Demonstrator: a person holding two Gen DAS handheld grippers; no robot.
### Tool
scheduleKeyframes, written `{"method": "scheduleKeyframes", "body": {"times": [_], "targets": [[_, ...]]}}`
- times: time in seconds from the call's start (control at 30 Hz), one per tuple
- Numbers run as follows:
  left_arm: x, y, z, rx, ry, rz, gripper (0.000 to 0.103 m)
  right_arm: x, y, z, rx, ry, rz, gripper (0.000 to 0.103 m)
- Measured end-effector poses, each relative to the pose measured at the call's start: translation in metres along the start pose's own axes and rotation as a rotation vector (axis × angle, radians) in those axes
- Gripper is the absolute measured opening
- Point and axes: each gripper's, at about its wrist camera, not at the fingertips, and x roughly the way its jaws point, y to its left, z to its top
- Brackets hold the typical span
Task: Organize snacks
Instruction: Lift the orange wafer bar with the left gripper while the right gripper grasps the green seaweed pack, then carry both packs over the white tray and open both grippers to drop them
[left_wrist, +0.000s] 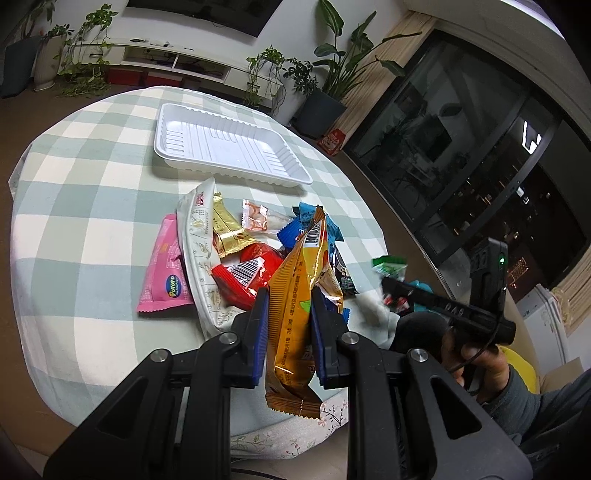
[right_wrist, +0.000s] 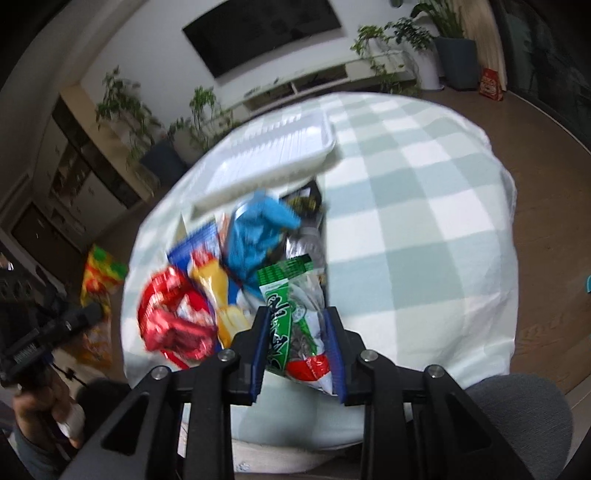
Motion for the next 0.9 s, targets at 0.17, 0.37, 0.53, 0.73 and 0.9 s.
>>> {"method": "scheduleKeyframes", "body": {"times": [0.17, 0.37, 0.53, 0.73, 0.9], "targets": [[-0.014, 0.012, 0.012, -0.013, -0.033, 0.014, 0.018, -0.008, -0.028, 0.020, 0.075, -0.033, -0.028, 0.031], [-0.035, 0.032, 0.060, -0.004, -0.094, 0.070, 0.018, -0.022, -0.069, 0.062, 0.199, -0.123, -0.073, 0.031], [-0.032, 0.042, 0.117, 0.017, -0.104, 0.106, 0.018, -0.028, -0.068, 0.111, 0.192, -0.215, -0.085, 0.031], [0.019, 0.032, 0.197, 0.091, -0.056, 0.164, 0.018, 0.014, -0.014, 0.175, 0.053, -0.184, -0.003, 0.031], [0.086, 0.046, 0.240, 0.077, 0.014, 0.199, 0.018, 0.077, 0.025, 0.205, -0.066, -0.066, 0.024, 0.031]]}}
